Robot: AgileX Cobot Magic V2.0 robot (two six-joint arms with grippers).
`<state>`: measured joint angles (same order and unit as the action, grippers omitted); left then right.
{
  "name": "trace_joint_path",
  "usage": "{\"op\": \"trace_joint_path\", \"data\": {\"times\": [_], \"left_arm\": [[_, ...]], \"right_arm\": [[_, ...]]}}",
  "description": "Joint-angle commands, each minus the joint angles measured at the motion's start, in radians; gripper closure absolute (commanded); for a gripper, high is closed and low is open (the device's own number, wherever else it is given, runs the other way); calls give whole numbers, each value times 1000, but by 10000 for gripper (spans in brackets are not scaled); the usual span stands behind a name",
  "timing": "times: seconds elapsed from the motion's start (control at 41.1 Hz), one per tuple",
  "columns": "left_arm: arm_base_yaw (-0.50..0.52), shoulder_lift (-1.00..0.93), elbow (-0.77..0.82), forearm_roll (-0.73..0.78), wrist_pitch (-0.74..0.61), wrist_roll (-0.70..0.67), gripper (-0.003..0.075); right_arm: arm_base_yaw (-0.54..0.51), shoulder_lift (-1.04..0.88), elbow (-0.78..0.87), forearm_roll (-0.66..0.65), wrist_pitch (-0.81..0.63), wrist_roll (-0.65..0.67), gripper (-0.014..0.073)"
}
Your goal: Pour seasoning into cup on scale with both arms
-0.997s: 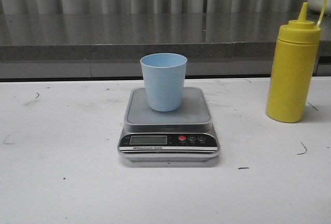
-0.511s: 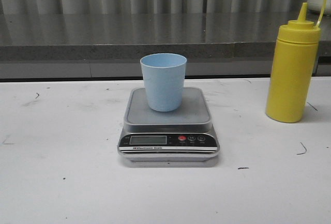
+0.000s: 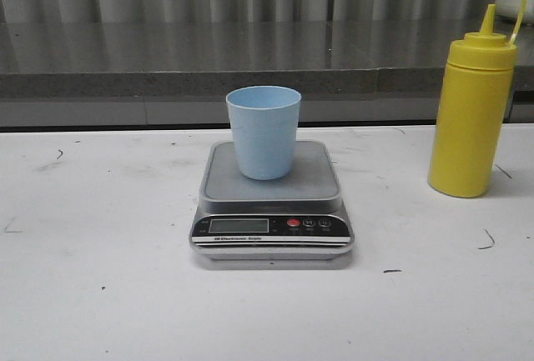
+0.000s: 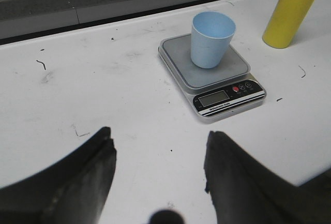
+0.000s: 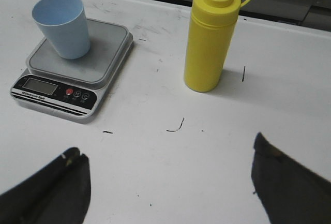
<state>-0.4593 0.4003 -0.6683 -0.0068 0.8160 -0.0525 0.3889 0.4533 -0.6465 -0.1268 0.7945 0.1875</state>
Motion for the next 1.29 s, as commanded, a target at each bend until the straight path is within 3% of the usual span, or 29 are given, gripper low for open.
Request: {"op": "trace_joint_path", "data": {"times": [0.0, 0.267, 0.365, 0.729, 0.9, 1.264], "left_arm": [[1, 11, -23, -4, -78, -9, 364], [1, 11, -23, -4, -78, -9, 717], [1, 11, -23, -4, -78, -9, 740], [-3, -2, -15, -5, -79, -9, 740], [78, -54, 44, -5, -98, -9, 740], [337, -304, 442, 7, -551, -9, 740]], "right_arm": [[-4, 4, -24, -22, -65, -15, 37], [-4, 4, -24, -21, -38, -15, 559], [-4, 4, -24, -21, -30, -15, 669], [-4, 4, -24, -21, -30, -15, 662], [-4, 4, -24, -21, -32, -15, 662], [-4, 4, -24, -21, -34, -15, 662]]}}
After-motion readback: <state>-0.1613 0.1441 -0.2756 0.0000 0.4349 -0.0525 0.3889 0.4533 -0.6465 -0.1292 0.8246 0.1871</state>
